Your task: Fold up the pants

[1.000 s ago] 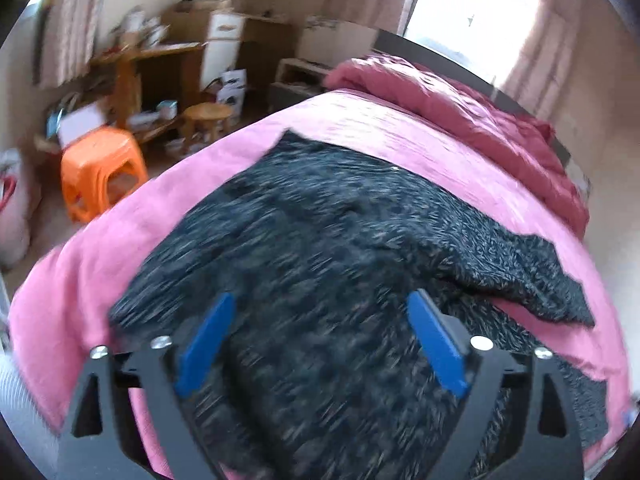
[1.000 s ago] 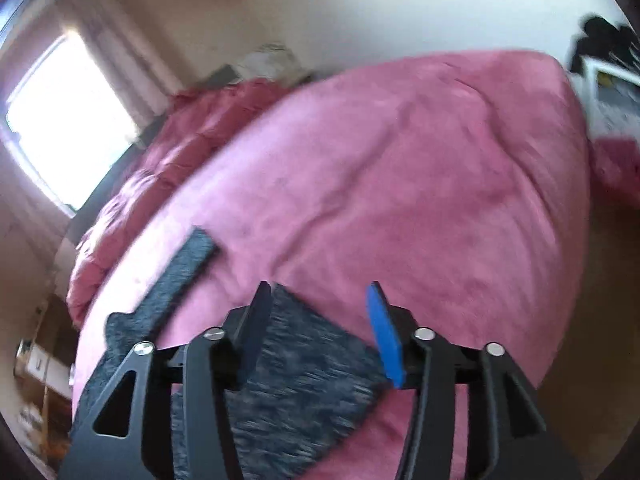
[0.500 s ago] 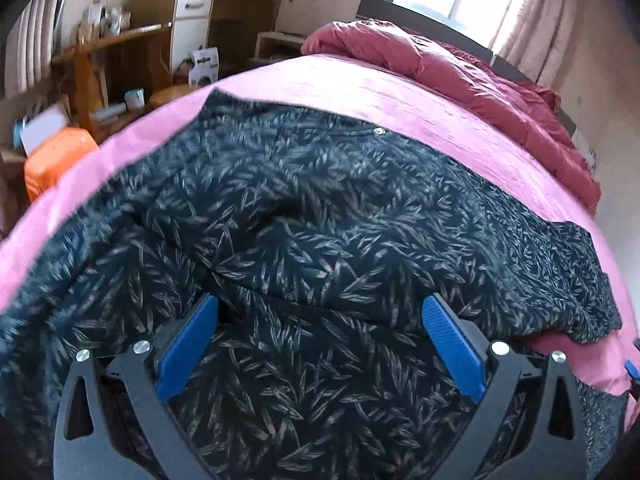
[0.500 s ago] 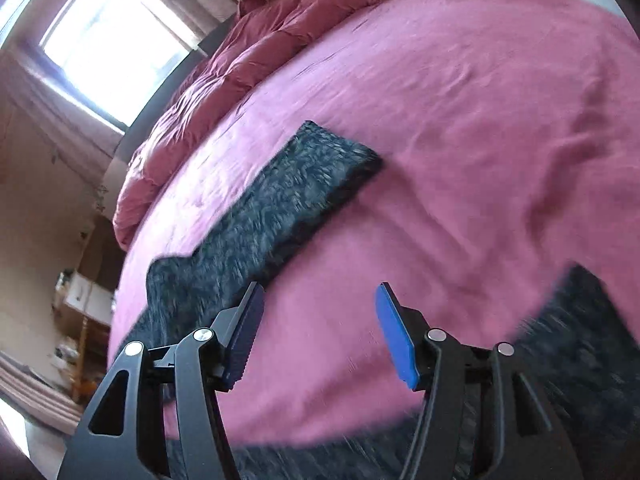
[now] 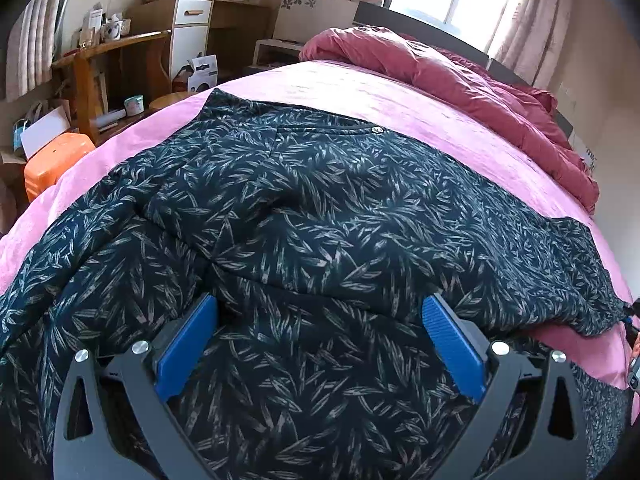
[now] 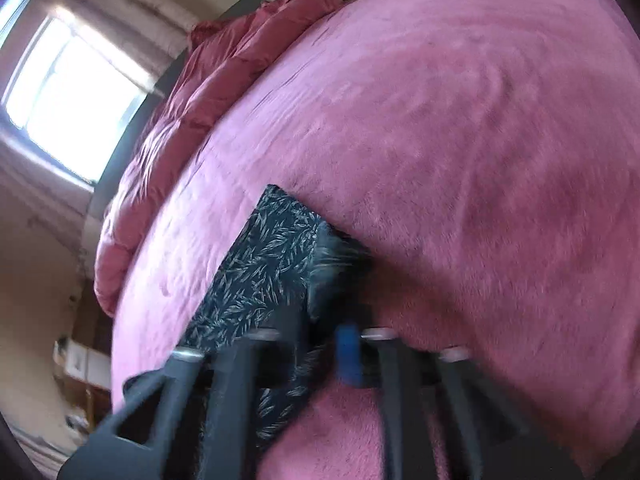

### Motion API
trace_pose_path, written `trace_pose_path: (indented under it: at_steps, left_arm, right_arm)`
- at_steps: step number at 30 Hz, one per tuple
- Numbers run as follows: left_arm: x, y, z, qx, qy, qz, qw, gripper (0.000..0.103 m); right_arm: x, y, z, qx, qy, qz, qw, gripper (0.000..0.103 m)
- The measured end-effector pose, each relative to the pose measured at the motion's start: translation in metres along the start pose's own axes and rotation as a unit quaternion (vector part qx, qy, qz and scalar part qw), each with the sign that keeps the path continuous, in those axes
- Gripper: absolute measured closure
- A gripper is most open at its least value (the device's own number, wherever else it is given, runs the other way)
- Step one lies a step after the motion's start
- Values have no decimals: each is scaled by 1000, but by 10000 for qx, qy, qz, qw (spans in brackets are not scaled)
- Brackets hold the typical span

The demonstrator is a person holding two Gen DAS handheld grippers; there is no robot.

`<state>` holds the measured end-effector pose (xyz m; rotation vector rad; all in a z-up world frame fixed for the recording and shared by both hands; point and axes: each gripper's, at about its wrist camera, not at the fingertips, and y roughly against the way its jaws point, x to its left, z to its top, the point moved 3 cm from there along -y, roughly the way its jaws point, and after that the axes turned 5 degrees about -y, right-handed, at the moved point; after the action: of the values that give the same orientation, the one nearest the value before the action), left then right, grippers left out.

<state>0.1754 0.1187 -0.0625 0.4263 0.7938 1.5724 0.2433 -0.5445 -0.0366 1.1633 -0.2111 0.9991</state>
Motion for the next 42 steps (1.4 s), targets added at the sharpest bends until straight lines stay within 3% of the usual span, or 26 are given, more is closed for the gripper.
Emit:
trace_pose_path:
  at_steps: [6, 11, 13, 15, 17, 19, 20, 23, 25, 29, 31, 37, 42]
  left_arm:
    - [0, 0, 0, 0, 5, -7, 10000, 2]
    - [0, -2, 0, 19, 5, -2, 10000, 2]
    - [-1, -3, 1, 27, 1, 8, 10000, 2]
    - [-2, -3, 1, 38, 2, 9, 10000, 2]
    - [-2, -4, 1, 45, -2, 22, 10000, 2]
    - [-2, -6, 3, 71, -17, 56, 10000, 2]
    - [-3, -7, 3, 88, -31, 80, 9999, 2]
    - [-6, -7, 5, 144, -50, 135, 9998, 2]
    - [-7, -8, 7, 226, -42, 153, 9996, 2]
    - [-7, -6, 22, 384, 67, 19, 9992, 2]
    - [0, -4, 35, 385, 178, -135, 9990, 2]
    - [41, -14, 99, 206, 620, -135, 9978, 2]
    - [77, -48, 147, 285, 459, 87, 9985, 2]
  right_arm:
    - [-10, 50, 19, -825, 410, -337, 9952, 99]
    - [-33, 43, 12, -422, 507, -603, 9960, 98]
    - [-50, 32, 5, -175, 239, -743, 9968, 95]
    - [-56, 34, 4, -238, 3, -619, 9978, 93]
    - [-54, 43, 0, -372, -108, -846, 9957, 83]
    - [-42, 57, -12, -553, -37, -962, 9938, 48]
    - [-34, 64, -20, -687, 58, -954, 9930, 43]
    - [1, 80, -54, -937, 704, -656, 9909, 43]
    - [32, 78, -85, -713, 1324, -263, 9883, 43]
    - [80, 62, -141, -177, 2439, 125, 9696, 43]
    - [89, 48, -160, 15, 2723, 37, 9622, 43]
    - [80, 37, -169, 98, 2743, -14, 9616, 43]
    - [80, 35, -175, 42, 2743, 51, 9616, 41]
